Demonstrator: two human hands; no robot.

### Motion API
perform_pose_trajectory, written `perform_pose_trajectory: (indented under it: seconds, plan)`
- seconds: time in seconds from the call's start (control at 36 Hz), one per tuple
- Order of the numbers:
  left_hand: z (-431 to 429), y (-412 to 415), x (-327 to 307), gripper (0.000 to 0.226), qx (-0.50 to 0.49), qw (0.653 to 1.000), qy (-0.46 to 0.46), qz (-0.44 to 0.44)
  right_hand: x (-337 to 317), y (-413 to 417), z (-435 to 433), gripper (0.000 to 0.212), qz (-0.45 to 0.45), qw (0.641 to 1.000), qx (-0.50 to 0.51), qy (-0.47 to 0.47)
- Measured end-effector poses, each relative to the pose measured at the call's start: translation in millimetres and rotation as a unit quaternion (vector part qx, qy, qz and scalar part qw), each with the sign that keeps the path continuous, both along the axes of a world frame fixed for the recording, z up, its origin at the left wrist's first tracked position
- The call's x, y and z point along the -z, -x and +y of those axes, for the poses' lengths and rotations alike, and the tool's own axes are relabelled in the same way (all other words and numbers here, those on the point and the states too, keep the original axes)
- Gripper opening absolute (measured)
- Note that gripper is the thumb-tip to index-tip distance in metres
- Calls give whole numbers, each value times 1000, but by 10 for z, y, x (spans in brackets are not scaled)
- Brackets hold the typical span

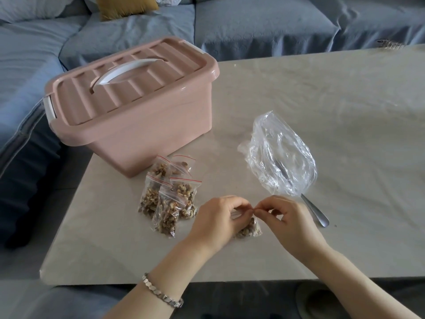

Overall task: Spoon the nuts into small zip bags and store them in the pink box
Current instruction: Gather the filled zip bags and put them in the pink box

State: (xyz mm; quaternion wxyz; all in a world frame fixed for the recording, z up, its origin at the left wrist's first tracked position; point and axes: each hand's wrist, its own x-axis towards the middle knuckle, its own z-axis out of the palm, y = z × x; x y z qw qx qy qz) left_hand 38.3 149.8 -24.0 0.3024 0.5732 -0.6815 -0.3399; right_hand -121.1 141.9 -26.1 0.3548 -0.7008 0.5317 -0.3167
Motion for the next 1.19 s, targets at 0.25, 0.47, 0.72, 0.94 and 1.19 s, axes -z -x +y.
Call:
perform_pose_trajectory:
  seconds: [0.25,0.47,0.72,0.94,1.19]
  plan:
    - [-21,-124,-22,15,17,987,137,-78,-73,12,27,31,-17,999,29,22]
    - [63,-349,-60,11,0,992,115,-61,-140,38,64,38,-16,999,37,36]
    - [171,-566,-82,8,-105,986,93,-85,-150,-88,-95,27,-86,992,86,-44]
    - [64,-999,-85,39,-260,954,-3,-150,39,-241,-422,16,103,988,78,-87]
    - [-2,-1166,-90,24,-174,975,-39,-134,-87,-539,-76,29,86,995,-20,41]
